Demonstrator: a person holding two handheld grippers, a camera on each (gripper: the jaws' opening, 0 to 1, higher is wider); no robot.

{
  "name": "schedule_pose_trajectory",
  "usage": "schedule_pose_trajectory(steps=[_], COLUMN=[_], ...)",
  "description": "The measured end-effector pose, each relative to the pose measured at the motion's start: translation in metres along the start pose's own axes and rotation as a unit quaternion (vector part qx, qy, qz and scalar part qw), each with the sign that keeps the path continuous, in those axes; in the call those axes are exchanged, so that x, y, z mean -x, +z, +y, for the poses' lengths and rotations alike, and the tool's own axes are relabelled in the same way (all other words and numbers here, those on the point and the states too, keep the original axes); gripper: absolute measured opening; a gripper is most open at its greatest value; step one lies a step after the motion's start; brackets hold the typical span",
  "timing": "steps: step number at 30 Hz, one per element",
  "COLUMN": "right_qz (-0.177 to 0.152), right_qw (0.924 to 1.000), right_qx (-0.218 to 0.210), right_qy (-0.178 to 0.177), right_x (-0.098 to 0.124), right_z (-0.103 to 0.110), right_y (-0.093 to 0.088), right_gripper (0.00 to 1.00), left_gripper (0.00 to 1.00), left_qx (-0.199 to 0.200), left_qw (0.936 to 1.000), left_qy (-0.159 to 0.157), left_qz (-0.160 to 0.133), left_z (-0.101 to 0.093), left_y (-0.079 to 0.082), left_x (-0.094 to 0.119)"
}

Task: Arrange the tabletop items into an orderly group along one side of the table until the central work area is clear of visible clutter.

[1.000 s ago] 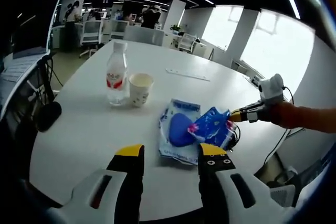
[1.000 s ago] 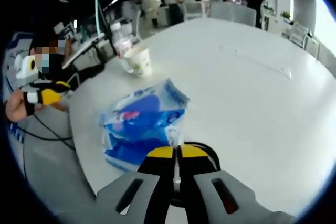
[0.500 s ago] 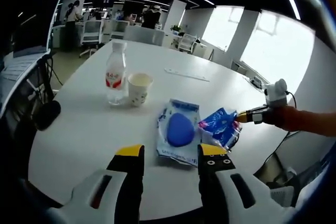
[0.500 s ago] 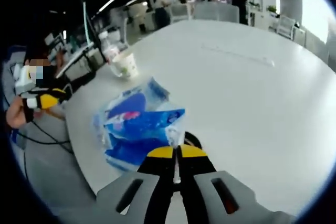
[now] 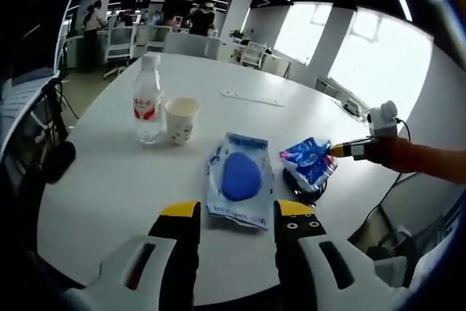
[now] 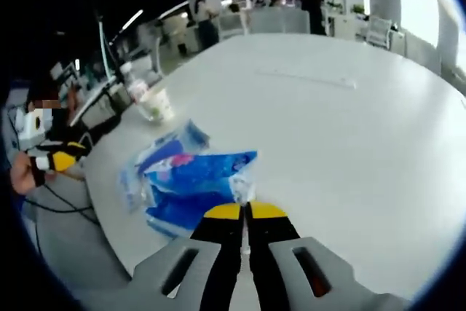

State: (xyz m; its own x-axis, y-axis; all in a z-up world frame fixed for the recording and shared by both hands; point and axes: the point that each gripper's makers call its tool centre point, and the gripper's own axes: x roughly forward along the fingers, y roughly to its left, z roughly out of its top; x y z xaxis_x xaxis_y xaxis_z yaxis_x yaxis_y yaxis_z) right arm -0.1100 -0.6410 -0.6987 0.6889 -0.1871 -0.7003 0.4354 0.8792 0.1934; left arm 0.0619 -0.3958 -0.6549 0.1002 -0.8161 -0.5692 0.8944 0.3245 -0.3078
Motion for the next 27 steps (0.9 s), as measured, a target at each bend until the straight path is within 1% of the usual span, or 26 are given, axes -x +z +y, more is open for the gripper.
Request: schedule_pose_trajectory(steps=[8,17,23,27], right_qz=[-0.011,-0.027,-0.031,-0.035], right_qw=[0.9999,0.9991,0.9983,0.997], right_qx=[-0.004,-0.021,-0.036,-0.054], right_qy=[-0.009,-0.023,-0.033,-0.043], right_x=[0.002,-0.004,-0.004,-0.005], right_z=[-0.011,-0.032,-0.038,-0.045], right_y=[0.014,0.036,0.04,0.041], right_gripper=[0.0,0.0,0.0,0.0], left_gripper=[0.39,0.38,0.38,0.38], left_qx=[0.004,0.007,0.008,0.011], left_qw=[1.0,0.9999,0.9999,0.9998], left_qy=[0.001,0.003,0.007,0.01], left_qz=[0.002,0.007,0.009,0.009], left_z=[-0.001,-0.002,0.002,0.004], left_y=[-0.002,-0.006,-0.006,-0.007], left_x=[-0.002,-0.003,-0.004,-0.003])
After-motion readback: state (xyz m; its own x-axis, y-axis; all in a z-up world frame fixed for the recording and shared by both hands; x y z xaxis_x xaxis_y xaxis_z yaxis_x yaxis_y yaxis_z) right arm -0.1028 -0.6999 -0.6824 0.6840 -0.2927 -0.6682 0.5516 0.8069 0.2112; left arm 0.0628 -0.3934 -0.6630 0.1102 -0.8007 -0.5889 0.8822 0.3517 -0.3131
